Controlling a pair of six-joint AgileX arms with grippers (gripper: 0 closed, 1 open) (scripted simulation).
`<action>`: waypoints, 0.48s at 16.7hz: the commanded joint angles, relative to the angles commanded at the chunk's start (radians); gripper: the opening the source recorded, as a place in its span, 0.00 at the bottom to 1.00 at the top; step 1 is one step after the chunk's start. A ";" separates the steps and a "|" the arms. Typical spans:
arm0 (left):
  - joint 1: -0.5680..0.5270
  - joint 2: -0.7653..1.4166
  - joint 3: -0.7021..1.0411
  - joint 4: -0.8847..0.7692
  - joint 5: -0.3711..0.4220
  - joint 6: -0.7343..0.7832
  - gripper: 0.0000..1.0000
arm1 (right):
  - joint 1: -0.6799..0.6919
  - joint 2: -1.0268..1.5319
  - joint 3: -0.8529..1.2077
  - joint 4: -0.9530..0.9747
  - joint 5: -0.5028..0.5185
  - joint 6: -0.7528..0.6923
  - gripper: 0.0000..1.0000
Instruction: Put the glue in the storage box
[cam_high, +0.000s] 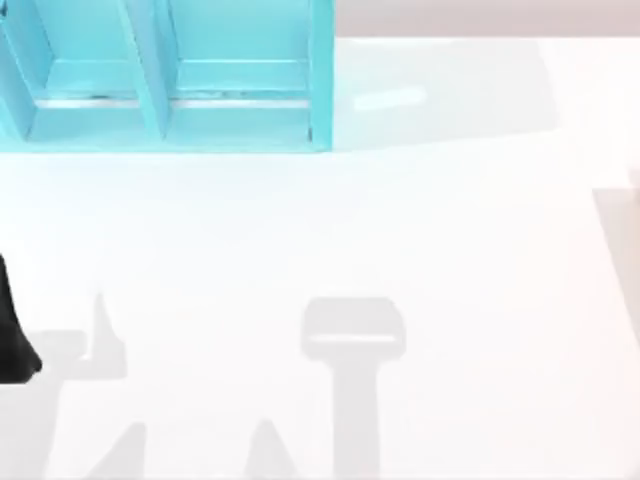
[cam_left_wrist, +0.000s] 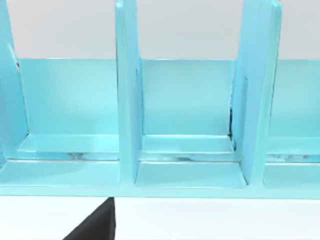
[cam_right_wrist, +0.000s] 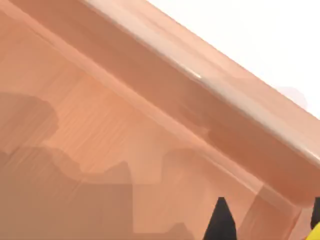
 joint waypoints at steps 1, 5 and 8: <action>0.000 0.000 0.000 0.000 0.000 0.000 1.00 | -0.042 -0.015 -0.022 -0.075 -0.052 -0.108 0.00; 0.000 0.000 0.000 0.000 0.000 0.000 1.00 | -0.169 -0.064 -0.116 -0.339 -0.226 -0.456 0.00; 0.000 0.000 0.000 0.000 0.000 0.000 1.00 | -0.220 -0.082 -0.173 -0.476 -0.312 -0.608 0.00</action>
